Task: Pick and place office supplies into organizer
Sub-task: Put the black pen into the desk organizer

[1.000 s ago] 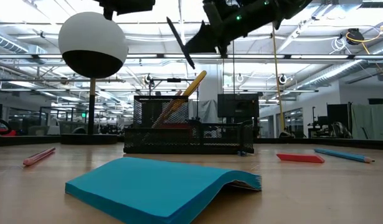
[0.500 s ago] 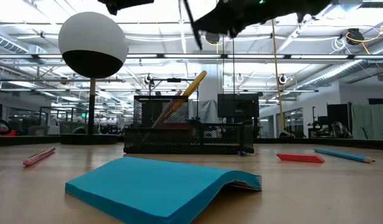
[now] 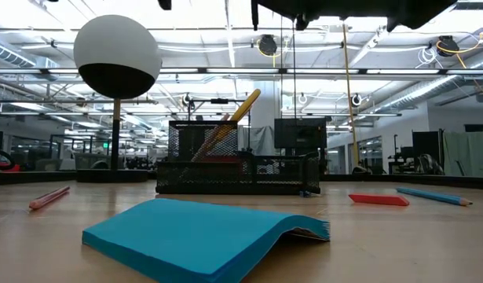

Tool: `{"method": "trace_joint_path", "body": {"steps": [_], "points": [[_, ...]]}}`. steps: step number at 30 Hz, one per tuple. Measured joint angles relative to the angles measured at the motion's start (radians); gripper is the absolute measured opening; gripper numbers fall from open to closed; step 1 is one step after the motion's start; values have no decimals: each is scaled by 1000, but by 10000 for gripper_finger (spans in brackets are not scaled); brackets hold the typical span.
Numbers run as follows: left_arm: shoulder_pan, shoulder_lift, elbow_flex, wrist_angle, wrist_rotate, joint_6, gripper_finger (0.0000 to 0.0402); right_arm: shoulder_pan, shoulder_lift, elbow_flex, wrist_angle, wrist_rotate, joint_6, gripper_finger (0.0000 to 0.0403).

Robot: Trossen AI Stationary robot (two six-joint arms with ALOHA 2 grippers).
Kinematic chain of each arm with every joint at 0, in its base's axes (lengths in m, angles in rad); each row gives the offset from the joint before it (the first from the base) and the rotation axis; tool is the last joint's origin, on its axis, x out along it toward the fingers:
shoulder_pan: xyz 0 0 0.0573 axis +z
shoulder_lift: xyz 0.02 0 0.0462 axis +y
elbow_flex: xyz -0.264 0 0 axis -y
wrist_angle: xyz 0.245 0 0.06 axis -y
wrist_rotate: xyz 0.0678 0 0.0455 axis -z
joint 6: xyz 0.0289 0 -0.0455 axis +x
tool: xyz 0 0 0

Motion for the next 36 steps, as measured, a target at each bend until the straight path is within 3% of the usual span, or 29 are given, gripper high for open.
{"method": "trace_joint_path", "body": {"steps": [6, 12, 30, 36], "points": [[12, 39, 0, 77, 16, -5, 120, 0, 2, 0, 8, -51, 6, 15], [35, 79, 0, 138, 118, -29, 120, 0, 34, 0, 48, -52, 19, 15], [51, 82, 0, 139, 122, -47, 120, -7, 124, 21, 143, -78, 23, 15], [52, 140, 1, 224, 142, -50, 120, -8, 135, 24, 146, -78, 22, 15]]}}
